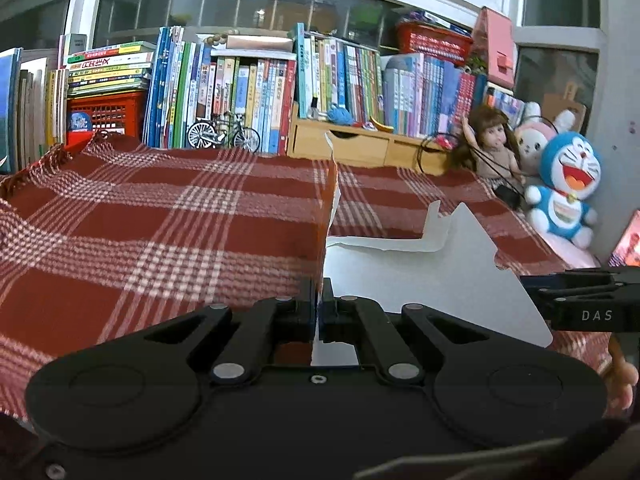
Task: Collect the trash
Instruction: 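Grasp the white paper box with the left tool while the right tool grasps the macaron wrapper, then carry the white box and macaron wrapper down over the trash bag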
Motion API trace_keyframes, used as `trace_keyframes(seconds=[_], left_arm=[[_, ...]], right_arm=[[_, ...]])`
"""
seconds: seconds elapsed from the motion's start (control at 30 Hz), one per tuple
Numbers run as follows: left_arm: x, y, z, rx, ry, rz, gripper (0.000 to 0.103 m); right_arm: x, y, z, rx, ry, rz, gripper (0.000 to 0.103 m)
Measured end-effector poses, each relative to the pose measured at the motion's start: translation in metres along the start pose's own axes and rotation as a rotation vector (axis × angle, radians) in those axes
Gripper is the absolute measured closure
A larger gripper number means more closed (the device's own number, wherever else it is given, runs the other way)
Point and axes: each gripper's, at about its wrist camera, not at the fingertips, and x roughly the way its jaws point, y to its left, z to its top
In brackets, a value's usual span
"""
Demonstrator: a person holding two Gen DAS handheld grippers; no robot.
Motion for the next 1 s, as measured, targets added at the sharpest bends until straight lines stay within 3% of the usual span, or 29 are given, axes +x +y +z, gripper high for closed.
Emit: trace_keyframes(seconds=[0.37, 0.5, 0.6, 1.0], left_arm=[[-0.040, 0.000, -0.048, 0.027, 0.097, -0.015, 0.101], [-0.047, -0.002, -0.066, 0.063, 0.127, 0.019, 0.101], [-0.049, -0.006, -0.083, 0.108, 0.166, 0.049, 0.101], [-0.027, -0.009, -0.134, 0.131, 0.381, 0.084, 0.101]], right_arm=[[-0.027, 0.024, -0.042, -0.038, 0.068, 0.055, 0.052], [-0.030, 0.032, -0.058, -0.048, 0.094, 0.062, 0.052], [-0.030, 0.037, -0.071, -0.048, 0.127, 0.072, 0.052], [-0.014, 0.047, -0.127, -0.053, 0.282, 0.063, 0.052]])
